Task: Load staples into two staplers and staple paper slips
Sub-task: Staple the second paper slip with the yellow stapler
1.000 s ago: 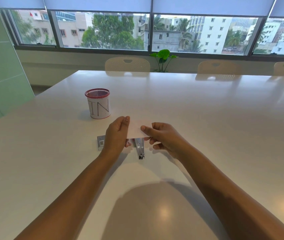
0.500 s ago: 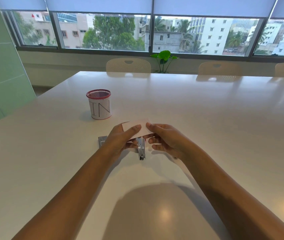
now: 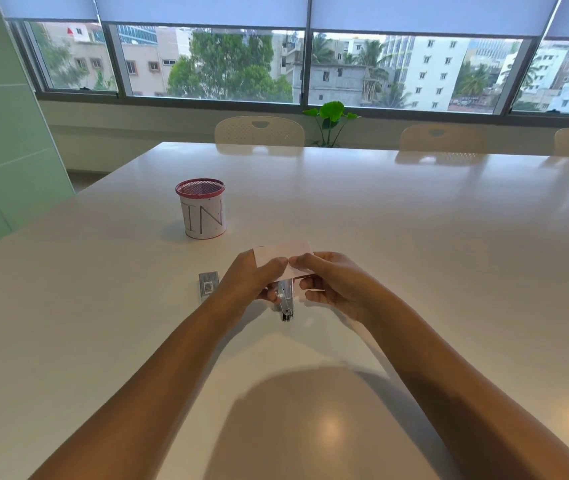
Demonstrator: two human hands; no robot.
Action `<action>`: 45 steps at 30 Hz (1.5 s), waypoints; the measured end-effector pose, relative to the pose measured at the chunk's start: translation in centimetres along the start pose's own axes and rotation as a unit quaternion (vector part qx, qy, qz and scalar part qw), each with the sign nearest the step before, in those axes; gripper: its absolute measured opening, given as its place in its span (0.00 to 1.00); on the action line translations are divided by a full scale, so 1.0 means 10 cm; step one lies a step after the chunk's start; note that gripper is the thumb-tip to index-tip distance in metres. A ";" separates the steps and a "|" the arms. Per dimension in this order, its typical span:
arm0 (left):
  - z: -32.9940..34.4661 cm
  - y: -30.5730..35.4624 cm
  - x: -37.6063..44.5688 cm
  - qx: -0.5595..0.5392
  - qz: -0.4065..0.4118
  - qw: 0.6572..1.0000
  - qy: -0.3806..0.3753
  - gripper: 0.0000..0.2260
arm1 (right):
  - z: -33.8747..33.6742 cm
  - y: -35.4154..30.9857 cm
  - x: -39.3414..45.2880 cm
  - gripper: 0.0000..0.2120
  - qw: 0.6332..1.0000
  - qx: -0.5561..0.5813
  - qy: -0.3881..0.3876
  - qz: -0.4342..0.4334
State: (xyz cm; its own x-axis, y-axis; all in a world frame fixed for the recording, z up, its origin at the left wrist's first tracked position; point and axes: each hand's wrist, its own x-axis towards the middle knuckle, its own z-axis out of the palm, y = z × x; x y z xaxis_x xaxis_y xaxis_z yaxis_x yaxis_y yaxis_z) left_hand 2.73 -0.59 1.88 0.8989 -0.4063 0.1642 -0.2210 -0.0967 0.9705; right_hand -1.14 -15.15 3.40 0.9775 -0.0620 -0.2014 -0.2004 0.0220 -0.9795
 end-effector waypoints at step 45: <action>0.03 0.03 0.01 0.030 0.000 0.998 0.052 0.08 | -0.02 -0.02 -0.03 0.16 0.999 -0.010 -0.039 -0.020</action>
State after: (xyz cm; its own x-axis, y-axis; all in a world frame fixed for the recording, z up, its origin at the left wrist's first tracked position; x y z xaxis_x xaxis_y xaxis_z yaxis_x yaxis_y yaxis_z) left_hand 2.67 -0.95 2.12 0.9330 -0.3094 0.1839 -0.2396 -0.1524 0.9588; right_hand -1.40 -15.29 3.63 0.9869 0.0154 -0.1609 -0.1609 0.0013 -0.9870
